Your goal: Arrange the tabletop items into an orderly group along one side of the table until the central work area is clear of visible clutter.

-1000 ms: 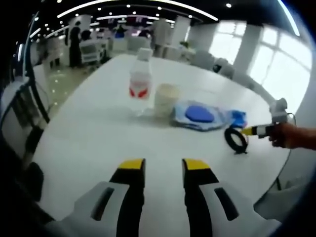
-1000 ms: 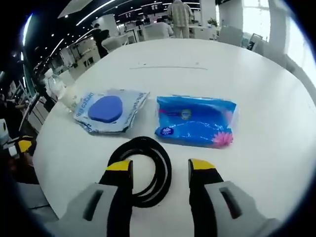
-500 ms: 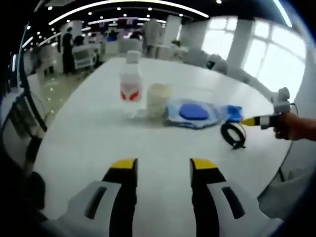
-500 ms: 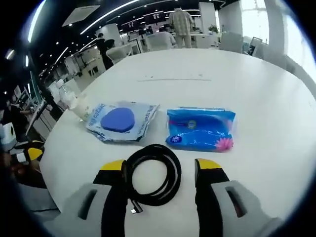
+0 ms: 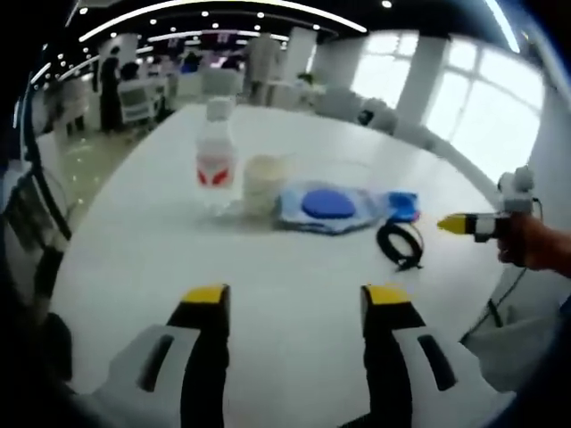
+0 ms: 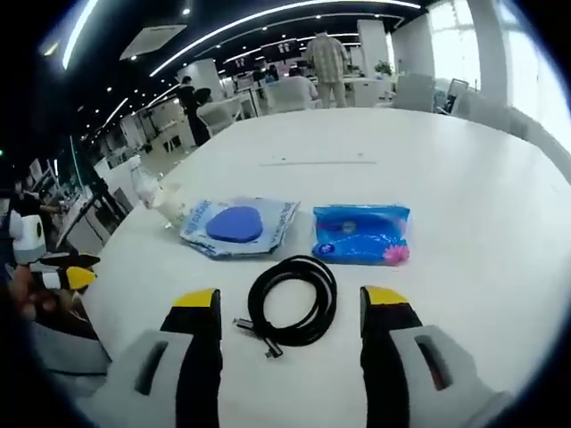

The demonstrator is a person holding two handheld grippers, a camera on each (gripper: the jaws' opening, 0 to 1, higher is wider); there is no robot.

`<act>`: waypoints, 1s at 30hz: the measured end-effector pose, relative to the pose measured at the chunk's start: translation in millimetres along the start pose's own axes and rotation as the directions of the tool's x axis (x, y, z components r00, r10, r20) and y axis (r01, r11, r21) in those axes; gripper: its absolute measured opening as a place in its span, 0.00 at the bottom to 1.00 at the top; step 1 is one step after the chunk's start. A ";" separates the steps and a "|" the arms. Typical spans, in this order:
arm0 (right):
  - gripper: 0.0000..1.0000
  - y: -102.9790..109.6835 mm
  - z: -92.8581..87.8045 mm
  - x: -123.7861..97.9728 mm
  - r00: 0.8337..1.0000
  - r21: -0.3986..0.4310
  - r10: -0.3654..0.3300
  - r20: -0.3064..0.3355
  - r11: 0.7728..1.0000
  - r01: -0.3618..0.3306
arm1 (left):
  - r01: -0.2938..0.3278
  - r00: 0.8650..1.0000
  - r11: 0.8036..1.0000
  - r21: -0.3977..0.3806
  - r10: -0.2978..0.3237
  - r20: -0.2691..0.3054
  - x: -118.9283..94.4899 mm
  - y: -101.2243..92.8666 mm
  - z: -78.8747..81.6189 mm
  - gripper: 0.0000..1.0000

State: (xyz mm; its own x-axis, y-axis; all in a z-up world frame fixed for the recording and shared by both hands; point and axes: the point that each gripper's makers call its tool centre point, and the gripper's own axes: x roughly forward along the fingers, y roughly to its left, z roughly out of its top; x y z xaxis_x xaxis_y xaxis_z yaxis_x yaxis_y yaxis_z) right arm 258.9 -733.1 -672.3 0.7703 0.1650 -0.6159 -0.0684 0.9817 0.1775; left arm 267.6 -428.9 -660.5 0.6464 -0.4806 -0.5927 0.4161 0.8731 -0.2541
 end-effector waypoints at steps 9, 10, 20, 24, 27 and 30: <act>0.69 19.3 -17.6 -38.7 0.999 0.027 0.008 0.043 1.000 -0.009 | 0.052 0.998 0.998 0.028 -0.052 -0.031 -13.9 -14.5 -10.9 0.63; 0.68 20.5 -19.9 -42.5 0.999 0.036 0.010 0.050 0.999 -0.012 | 0.059 0.998 0.998 0.031 -0.058 -0.034 -15.7 -16.1 -12.7 0.63; 0.67 5.2 -37.5 -80.5 0.994 0.082 -0.057 0.090 0.995 0.049 | 0.111 0.994 0.993 0.037 -0.110 -0.027 -36.3 -30.5 -15.6 0.65; 0.66 -1.2 -35.5 -90.6 0.988 0.121 -0.086 0.127 0.990 0.071 | 0.118 0.993 0.991 0.066 -0.116 -0.027 -36.0 -35.9 -15.2 0.65; 0.66 -0.9 -38.6 -95.1 0.988 0.123 -0.088 0.129 0.990 0.072 | 0.121 0.992 0.987 0.102 -0.118 -0.034 -36.6 -37.7 -19.3 0.65; 0.66 1.5 -41.9 -98.5 0.988 0.133 -0.085 0.131 0.989 0.067 | 0.121 0.993 0.987 0.108 -0.118 -0.032 -36.9 -37.3 -20.5 0.65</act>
State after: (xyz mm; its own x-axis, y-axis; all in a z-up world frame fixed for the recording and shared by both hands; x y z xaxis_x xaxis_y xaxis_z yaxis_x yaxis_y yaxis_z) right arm 156.4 -743.9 -643.6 0.8499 0.0676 -0.5227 0.0684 0.9692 0.2366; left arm 215.1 -442.0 -644.8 0.5722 -0.5771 -0.5827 0.5575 0.7948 -0.2398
